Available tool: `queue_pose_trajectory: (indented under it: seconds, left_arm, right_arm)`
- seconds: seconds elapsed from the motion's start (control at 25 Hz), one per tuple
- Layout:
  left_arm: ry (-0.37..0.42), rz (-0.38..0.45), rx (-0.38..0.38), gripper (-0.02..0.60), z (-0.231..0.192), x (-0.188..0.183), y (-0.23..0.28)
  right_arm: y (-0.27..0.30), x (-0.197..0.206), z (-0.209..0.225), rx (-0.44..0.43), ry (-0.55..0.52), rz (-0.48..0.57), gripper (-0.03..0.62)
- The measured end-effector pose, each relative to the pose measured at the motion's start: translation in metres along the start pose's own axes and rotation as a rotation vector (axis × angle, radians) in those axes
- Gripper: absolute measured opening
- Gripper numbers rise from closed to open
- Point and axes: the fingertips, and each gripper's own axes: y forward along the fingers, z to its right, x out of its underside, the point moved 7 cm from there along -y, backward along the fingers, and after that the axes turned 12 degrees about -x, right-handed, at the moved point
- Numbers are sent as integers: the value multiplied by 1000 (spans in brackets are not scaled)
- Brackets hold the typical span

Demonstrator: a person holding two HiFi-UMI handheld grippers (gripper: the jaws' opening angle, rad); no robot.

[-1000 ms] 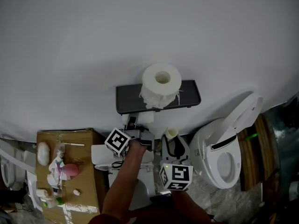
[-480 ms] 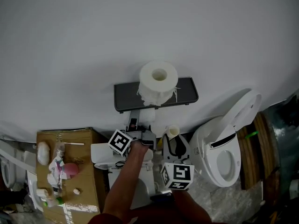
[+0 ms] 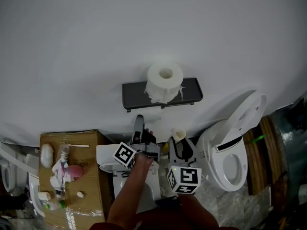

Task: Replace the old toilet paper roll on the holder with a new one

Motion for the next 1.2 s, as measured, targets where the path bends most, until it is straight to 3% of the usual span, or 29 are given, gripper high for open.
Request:
queue_pose_trajectory:
  seconds: [0.52, 0.6, 0.68, 0.8, 0.88, 1.08, 1.2]
  left_arm:
    - [-63, 20, 33, 444, 40, 0, -108]
    - [-68, 23, 41, 372, 49, -1, -122]
    - [-78, 34, 32, 235, 53, -4, -135]
    - [-87, 37, 21, 88, 57, -9, -150]
    - [-83, 29, 24, 23, 60, -12, -158]
    - [1, 6, 46, 17, 75, -19, -172]
    - [193, -12, 21, 17, 88, -19, -177]
  right_arm:
    - [-62, -14, -53, -5, -33, 47, 161]
    - [-69, -15, -62, 0, -41, 51, 161]
    - [-75, -16, -70, 4, -50, 57, 161]
    - [-82, -20, -81, 7, -58, 67, 161]
    - [-86, -22, -87, 13, -62, 74, 161]
    - [-94, -23, -100, 17, -69, 81, 161]
    - [-98, -24, -104, 16, -77, 83, 161]
